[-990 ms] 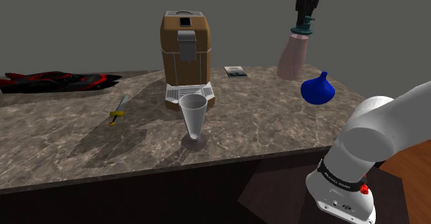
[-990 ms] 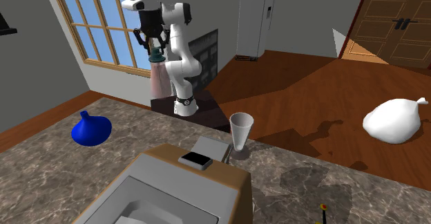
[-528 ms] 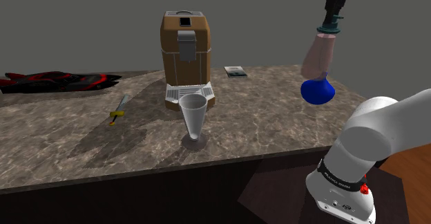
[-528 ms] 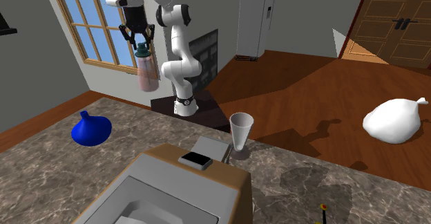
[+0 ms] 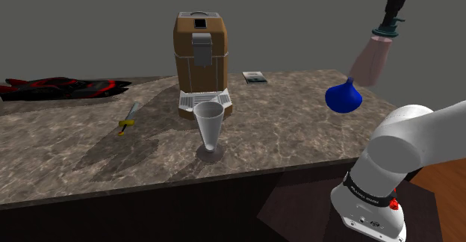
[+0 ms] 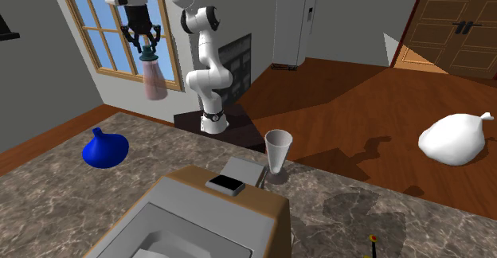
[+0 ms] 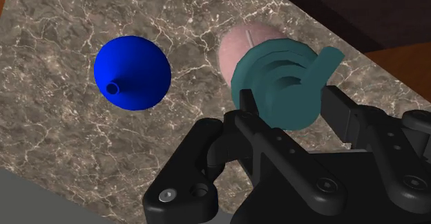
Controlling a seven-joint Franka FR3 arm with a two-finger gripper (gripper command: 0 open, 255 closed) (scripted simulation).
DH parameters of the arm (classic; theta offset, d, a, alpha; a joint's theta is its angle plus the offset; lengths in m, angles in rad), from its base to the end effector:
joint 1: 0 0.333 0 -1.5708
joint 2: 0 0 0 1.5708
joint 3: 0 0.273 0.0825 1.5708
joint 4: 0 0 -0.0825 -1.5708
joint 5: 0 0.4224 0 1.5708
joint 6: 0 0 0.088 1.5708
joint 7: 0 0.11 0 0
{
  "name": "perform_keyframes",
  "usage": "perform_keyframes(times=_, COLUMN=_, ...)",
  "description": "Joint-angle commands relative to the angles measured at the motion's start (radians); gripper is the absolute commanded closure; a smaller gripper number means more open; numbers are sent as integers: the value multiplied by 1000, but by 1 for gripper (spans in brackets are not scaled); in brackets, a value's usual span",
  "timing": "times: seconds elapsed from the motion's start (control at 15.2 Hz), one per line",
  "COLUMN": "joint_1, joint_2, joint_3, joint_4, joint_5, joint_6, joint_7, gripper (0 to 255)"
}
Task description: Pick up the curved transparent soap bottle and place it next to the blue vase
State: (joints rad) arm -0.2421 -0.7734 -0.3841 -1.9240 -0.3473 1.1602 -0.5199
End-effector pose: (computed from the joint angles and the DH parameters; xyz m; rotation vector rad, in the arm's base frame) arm 0.2049 -0.2869 0.6944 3.1071 -0.2062 -0.1043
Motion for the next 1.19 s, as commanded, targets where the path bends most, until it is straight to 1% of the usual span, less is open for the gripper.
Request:
perform_keyframes(times=0.0, joint_1=-7, joint_2=-12, joint_3=-41, joint_4=21, joint_5=-39, joint_6=-16, joint_7=-57, gripper=255)
perform_keyframes(times=0.4, joint_1=-14, joint_2=-23, joint_3=-156, joint_4=89, joint_5=-140, joint_6=-40, joint_7=-210, gripper=255)
perform_keyframes(times=0.79, joint_1=1, joint_2=-4, joint_3=-284, joint_4=190, joint_5=-231, joint_6=-51, joint_7=-366, gripper=255)
perform_keyframes(times=1.12, joint_1=-16, joint_2=-53, joint_3=-287, joint_4=91, joint_5=-245, joint_6=-1, joint_7=-342, gripper=255)
